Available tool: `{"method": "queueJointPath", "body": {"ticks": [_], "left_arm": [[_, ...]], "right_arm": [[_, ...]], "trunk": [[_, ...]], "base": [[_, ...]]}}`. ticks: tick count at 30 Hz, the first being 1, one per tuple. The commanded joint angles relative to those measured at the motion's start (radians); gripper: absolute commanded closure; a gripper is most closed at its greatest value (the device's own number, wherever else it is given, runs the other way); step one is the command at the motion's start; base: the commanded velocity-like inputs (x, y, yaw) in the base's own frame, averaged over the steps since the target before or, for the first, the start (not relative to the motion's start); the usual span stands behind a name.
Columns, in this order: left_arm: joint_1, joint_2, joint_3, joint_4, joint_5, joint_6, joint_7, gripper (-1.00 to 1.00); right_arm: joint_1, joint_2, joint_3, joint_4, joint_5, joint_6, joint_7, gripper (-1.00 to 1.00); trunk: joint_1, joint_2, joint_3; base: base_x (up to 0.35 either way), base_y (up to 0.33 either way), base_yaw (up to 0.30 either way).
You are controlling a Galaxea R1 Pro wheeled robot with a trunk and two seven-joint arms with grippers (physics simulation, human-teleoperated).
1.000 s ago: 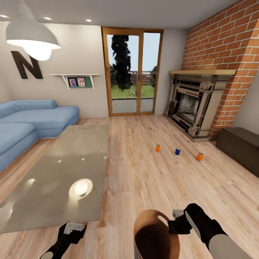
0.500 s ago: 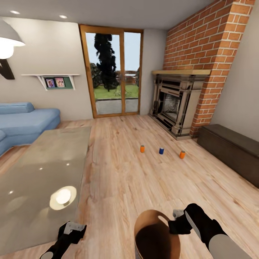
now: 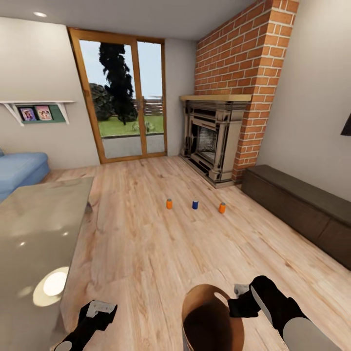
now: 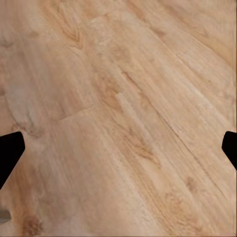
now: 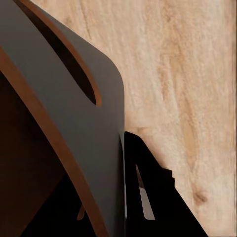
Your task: Put the three can of soda from the living room inside the tash can in the kitchen.
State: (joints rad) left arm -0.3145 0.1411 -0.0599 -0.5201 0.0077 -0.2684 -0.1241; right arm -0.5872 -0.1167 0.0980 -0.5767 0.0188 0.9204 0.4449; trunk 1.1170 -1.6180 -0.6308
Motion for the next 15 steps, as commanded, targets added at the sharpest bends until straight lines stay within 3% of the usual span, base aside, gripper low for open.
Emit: {"method": "queueJointPath", "body": {"ticks": [1, 7, 15], "left_arm": [[0.000, 0.000, 0.000, 0.000, 0.000, 0.000, 0.000, -1.00], [0.000, 0.000, 0.000, 0.000, 0.000, 0.000, 0.000, -1.00], [0.000, 0.000, 0.000, 0.000, 0.000, 0.000, 0.000, -1.00]], "right_arm": [[0.000, 0.000, -0.001, 0.000, -0.028, 0.006, 0.006, 1.00], [0.000, 0.000, 0.000, 0.000, -0.028, 0.006, 0.005, 1.00], [0.000, 0.002, 0.002, 0.000, -0.027, 0.006, 0.005, 1.00]], "trunk": [[0.000, 0.000, 0.000], [0.000, 0.000, 0.000], [0.000, 0.000, 0.000]], "base": [[0.155, -0.251, -0.242], [0.155, -0.251, -0.191], [0.161, -0.251, -0.033]]}}
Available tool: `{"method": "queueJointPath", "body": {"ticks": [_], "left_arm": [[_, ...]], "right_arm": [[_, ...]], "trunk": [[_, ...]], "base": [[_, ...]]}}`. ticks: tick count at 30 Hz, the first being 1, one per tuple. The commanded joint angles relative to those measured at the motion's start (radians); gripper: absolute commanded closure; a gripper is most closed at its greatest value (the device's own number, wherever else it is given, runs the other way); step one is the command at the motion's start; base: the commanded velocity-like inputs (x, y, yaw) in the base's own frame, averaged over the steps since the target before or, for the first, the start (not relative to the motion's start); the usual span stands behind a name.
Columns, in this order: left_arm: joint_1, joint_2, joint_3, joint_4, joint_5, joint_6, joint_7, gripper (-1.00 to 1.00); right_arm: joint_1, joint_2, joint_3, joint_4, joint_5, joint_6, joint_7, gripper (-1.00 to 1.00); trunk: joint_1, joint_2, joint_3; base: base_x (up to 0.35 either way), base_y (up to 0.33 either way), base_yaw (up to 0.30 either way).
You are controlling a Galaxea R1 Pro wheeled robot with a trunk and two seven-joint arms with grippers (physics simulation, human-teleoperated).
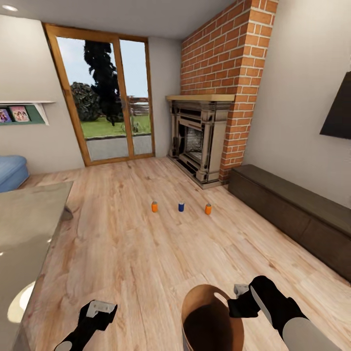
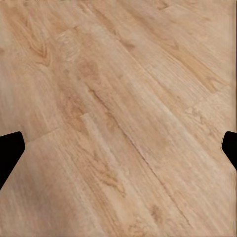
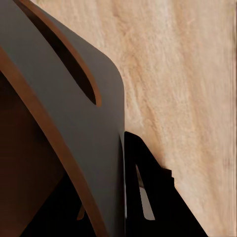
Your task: Put the three can of soda from the living room inside the tash can in the kitchen.
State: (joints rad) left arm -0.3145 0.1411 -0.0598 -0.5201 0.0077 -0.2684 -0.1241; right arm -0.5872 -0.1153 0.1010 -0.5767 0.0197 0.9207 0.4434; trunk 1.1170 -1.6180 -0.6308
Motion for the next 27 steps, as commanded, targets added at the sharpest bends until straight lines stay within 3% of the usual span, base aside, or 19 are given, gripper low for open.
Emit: {"method": "queueJointPath", "body": {"ticks": [1, 18, 27], "left_arm": [[0.000, 0.000, 0.000, 0.000, 0.000, 0.000, 0.000, -1.00], [0.000, 0.000, 0.000, 0.000, -0.001, 0.000, 0.000, -1.00], [0.000, 0.000, 0.000, 0.000, -0.003, 0.000, 0.000, -1.00]], "right_arm": [[0.000, 0.000, -0.001, 0.000, -0.028, 0.006, 0.006, 1.00], [0.000, 0.001, -0.001, 0.000, -0.027, 0.006, 0.006, 1.00], [0.000, 0.000, -0.001, 0.000, -0.027, 0.006, 0.006, 1.00]], "trunk": [[0.000, 0.000, 0.000], [0.000, 0.000, 0.000], [0.000, 0.000, 0.005]], "base": [[0.186, -0.251, -0.006], [0.226, -0.247, -0.003], [0.250, -0.228, -0.172]]}}
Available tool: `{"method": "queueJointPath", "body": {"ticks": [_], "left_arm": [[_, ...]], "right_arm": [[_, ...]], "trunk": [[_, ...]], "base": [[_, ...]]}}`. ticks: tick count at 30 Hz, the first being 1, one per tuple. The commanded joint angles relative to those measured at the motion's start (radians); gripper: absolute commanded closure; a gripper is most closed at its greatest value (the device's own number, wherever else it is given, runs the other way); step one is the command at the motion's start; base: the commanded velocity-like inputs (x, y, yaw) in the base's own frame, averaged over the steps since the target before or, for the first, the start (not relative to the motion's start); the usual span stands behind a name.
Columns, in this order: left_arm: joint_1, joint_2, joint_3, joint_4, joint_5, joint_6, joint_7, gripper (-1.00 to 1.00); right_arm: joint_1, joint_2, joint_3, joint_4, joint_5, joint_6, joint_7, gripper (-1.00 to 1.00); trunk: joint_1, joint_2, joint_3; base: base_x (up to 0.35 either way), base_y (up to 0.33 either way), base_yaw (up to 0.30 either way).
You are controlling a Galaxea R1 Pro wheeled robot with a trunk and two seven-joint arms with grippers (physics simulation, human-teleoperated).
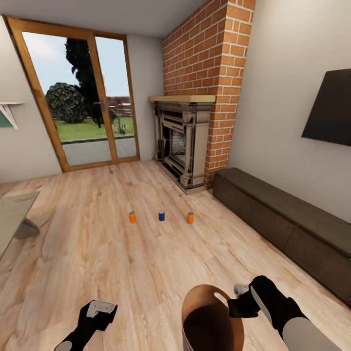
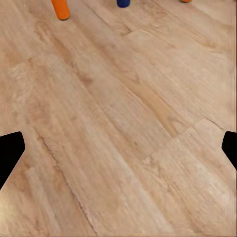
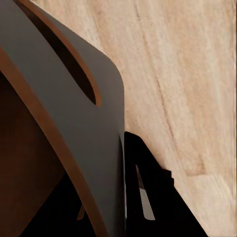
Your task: Put the three can of soda from the living room inside the tash can in the kitchen.
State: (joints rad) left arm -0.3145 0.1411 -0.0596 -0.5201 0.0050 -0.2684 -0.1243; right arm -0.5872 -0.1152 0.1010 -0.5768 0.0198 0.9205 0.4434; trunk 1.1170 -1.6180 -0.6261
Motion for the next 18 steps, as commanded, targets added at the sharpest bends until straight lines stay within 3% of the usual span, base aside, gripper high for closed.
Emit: {"method": "queueJointPath", "body": {"ticks": [1, 10, 18], "left_arm": [[0.000, 0.000, 0.000, 0.000, 0.000, 0.000, 0.000, -1.00], [0.000, 0.000, 0.001, 0.000, 0.000, 0.000, 0.000, -1.00], [0.000, 0.000, 0.001, 0.000, 0.002, 0.002, -0.001, -1.00]], "right_arm": [[0.000, 0.000, -0.001, 0.000, -0.028, 0.006, 0.006, 1.00], [0.000, 0.000, -0.001, 0.000, -0.027, 0.006, 0.007, 1.00], [0.000, 0.001, -0.002, 0.000, -0.029, 0.006, 0.007, 1.00]], "trunk": [[0.000, 0.000, 0.001], [0.000, 0.000, 0.006], [0.000, 0.000, 0.007]], "base": [[0.270, -0.202, -0.224], [0.293, -0.150, -0.186], [0.320, -0.012, -0.082]]}}
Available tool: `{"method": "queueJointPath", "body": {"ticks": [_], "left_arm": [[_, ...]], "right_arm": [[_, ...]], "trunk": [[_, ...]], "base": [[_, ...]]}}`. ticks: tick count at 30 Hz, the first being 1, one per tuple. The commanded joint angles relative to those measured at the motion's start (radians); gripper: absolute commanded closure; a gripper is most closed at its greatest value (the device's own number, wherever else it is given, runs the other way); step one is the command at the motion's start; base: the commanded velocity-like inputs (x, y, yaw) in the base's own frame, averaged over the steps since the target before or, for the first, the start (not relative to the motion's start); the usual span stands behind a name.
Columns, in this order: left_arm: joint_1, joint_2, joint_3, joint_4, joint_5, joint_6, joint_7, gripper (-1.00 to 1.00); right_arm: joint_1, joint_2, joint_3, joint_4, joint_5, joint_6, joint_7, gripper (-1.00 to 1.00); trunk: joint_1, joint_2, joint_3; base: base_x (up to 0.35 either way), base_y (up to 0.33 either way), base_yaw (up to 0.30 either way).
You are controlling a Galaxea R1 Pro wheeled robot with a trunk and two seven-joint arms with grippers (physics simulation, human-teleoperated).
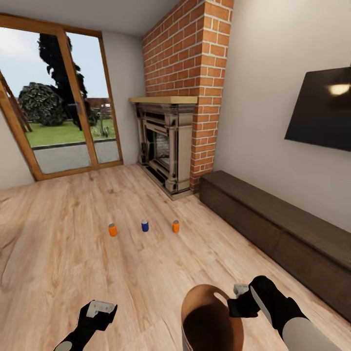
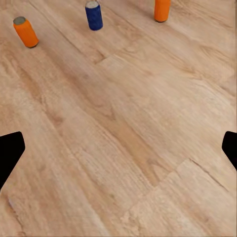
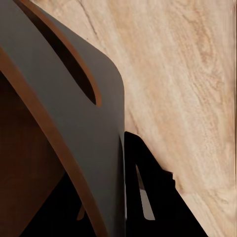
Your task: Put the three can of soda from the living room inside the tash can in the kitchen.
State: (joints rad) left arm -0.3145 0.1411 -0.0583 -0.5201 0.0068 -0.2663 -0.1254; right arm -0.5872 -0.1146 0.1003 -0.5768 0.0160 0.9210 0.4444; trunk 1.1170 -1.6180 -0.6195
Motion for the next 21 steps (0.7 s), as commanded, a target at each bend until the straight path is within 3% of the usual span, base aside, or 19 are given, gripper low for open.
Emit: {"method": "queueJointPath", "body": {"ticks": [1, 21], "left_arm": [[0.000, 0.000, 0.000, 0.000, 0.000, 0.000, -0.001, -1.00], [0.000, 0.000, 0.000, 0.000, 0.000, 0.001, -0.002, -1.00]], "right_arm": [[0.000, 0.000, -0.002, 0.000, -0.025, 0.006, 0.006, 1.00], [0.000, 0.002, -0.001, 0.000, -0.025, 0.006, 0.007, 1.00]], "trunk": [[0.000, 0.000, 0.000], [0.000, 0.000, 0.005]], "base": [[0.321, 0.093, -0.201], [0.300, 0.186, -0.245]]}}
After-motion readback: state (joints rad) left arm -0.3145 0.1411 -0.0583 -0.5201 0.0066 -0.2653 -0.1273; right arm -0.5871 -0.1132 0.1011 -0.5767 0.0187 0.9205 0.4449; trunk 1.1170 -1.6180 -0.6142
